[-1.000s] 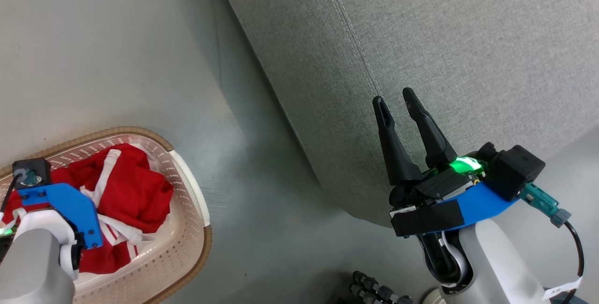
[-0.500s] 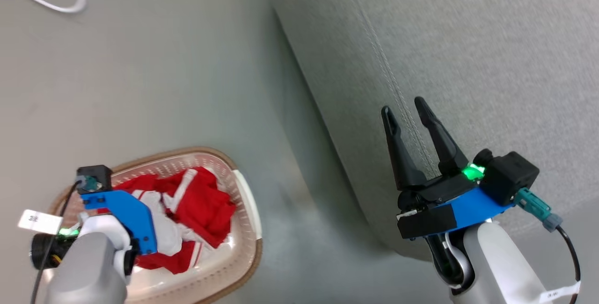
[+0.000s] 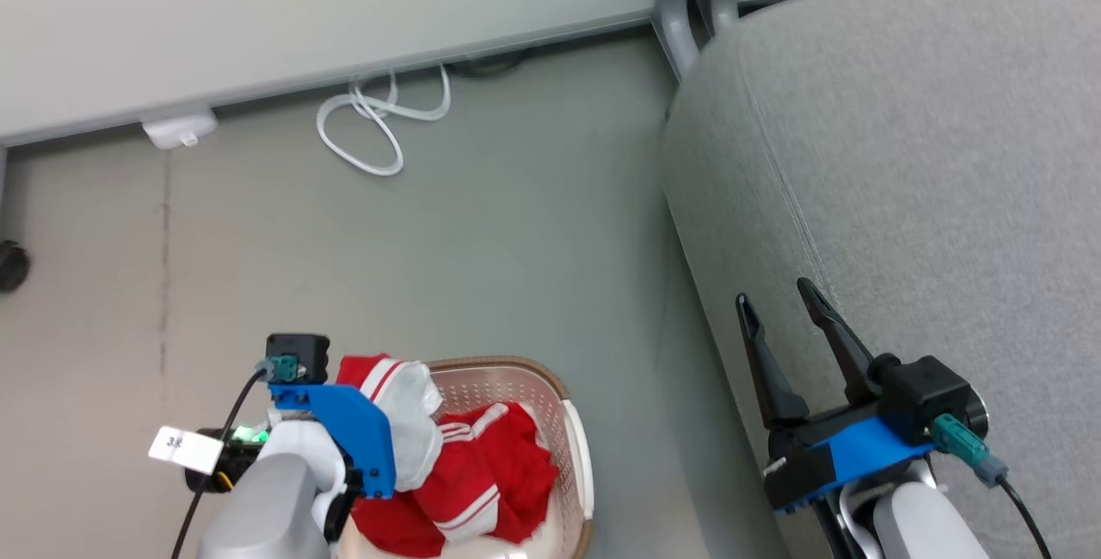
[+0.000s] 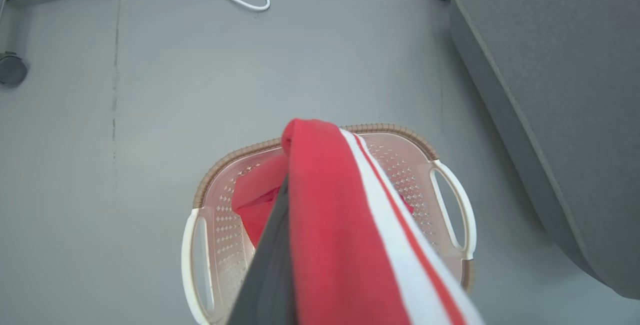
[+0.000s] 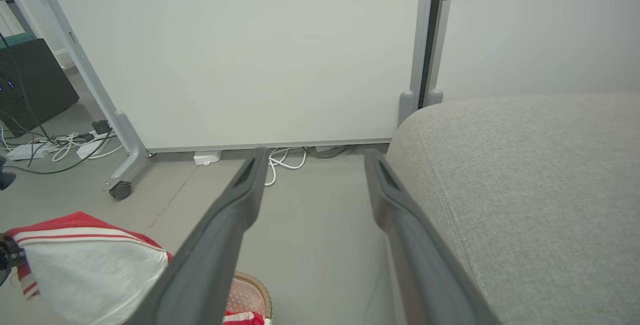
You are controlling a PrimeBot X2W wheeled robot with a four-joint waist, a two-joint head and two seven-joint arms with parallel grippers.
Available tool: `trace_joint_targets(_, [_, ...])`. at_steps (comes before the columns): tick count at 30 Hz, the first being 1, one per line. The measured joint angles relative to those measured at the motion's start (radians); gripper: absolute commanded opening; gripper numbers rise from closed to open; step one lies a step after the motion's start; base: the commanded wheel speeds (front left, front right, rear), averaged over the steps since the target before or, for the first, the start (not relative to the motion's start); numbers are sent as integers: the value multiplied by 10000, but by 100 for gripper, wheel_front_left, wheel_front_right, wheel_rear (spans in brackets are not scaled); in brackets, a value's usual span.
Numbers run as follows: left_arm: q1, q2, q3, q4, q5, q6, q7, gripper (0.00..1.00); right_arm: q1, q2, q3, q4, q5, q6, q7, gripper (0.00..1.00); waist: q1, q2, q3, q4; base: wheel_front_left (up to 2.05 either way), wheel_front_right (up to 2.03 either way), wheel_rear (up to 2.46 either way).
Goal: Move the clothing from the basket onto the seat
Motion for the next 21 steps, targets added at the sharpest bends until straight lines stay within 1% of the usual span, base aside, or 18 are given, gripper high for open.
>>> trace_joint_targets(5, [4,-255,-399,-157,-207,-82,-683,0,420,0,-307,-44,-259,0,238,100,0,0,-716,454,0,0,0])
trace_joint_targets(8, [-46,-397,-842,-702,-426,-84,-802,0,680,0,-460,-180,-380,0,414,100,1,0,-1072,694,0,0,0])
trace_joint_targets(12, [-99,-412,-1923,-2314,-1544,-100,-654,0,996,-2,-552,-451,-510,0,692,100,2,0,-1413,939,0,0,0])
trace_joint_targets(17, [-346,-433,-2836,-3856,-2420,-128,-541,0,1257,-2,-575,-788,-604,0,1032,100,2,0,-1726,1186,0,0,0])
trace_joint_targets(21, [-867,-430,-3457,-5022,-3020,125,-487,0,1326,0,-497,-1057,-614,0,1252,100,3,0,-1884,1300,0,0,0])
